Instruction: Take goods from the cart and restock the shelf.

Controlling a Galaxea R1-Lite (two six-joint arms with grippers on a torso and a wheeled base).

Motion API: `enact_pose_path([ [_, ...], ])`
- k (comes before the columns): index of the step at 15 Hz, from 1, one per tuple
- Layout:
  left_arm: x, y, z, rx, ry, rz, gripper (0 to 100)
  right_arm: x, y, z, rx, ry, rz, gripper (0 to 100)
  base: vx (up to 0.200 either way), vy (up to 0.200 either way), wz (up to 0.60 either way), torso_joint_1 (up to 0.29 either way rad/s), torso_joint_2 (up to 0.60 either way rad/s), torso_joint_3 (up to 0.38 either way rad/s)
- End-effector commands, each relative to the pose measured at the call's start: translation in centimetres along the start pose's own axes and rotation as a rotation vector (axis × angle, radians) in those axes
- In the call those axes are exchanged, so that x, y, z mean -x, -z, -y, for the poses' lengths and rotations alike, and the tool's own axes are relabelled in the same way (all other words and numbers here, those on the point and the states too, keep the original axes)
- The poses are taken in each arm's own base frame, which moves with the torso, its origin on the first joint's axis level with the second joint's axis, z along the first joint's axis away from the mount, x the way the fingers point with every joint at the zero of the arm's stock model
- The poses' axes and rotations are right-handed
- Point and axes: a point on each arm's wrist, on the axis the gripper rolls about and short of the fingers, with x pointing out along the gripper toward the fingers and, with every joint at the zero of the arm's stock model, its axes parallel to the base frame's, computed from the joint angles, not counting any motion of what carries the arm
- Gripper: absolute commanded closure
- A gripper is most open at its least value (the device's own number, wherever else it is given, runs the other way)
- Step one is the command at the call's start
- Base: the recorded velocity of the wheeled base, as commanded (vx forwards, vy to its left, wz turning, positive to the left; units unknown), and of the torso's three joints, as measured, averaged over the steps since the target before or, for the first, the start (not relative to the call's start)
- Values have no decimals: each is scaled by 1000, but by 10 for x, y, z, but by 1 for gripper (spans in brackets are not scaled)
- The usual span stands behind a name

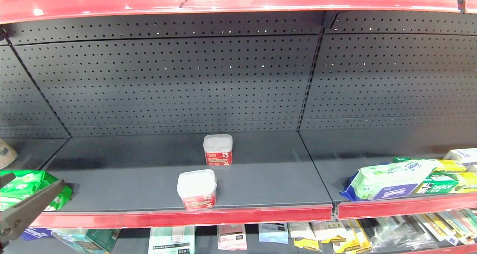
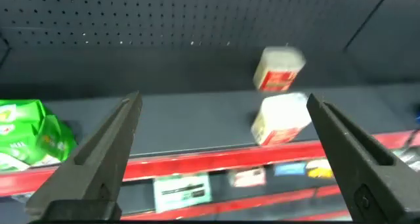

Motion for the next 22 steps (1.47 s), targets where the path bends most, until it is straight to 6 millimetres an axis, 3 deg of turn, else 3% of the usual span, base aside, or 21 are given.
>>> enact_pose_path([
  [1,-13,0,-2,-18,-4,-58,0,0,0,-1,19,-39,2,0,0,0,0,0,0,0],
  [3,-16,2,-2,-79,-1,-66,0,0,1,-3,7,-171,-22,0,0,0,0,0,0,0],
  [8,-16,-1,-2,-169,-5,-54,0,1,1,-5,35,-305,-23,0,0,0,0,0,0,0],
  [10,-16,-4,-2,-194,-4,-44,0,0,1,-3,114,-178,-13,0,0,0,0,0,0,0],
  [11,-16,-4,-2,-217,-5,-44,0,0,2,3,161,66,-12,0,0,0,0,0,0,0],
  [13,-17,-3,-2,-215,-5,-56,0,0,6,5,98,156,-50,0,0,0,0,0,0,0],
  [18,-45,-13,-6,-180,1,-83,0,-2,7,7,94,-90,-107,0,0,0,0,0,0,0],
  [22,-54,-20,-5,-193,48,-42,0,1,7,7,96,-31,-70,0,0,0,0,0,0,0],
])
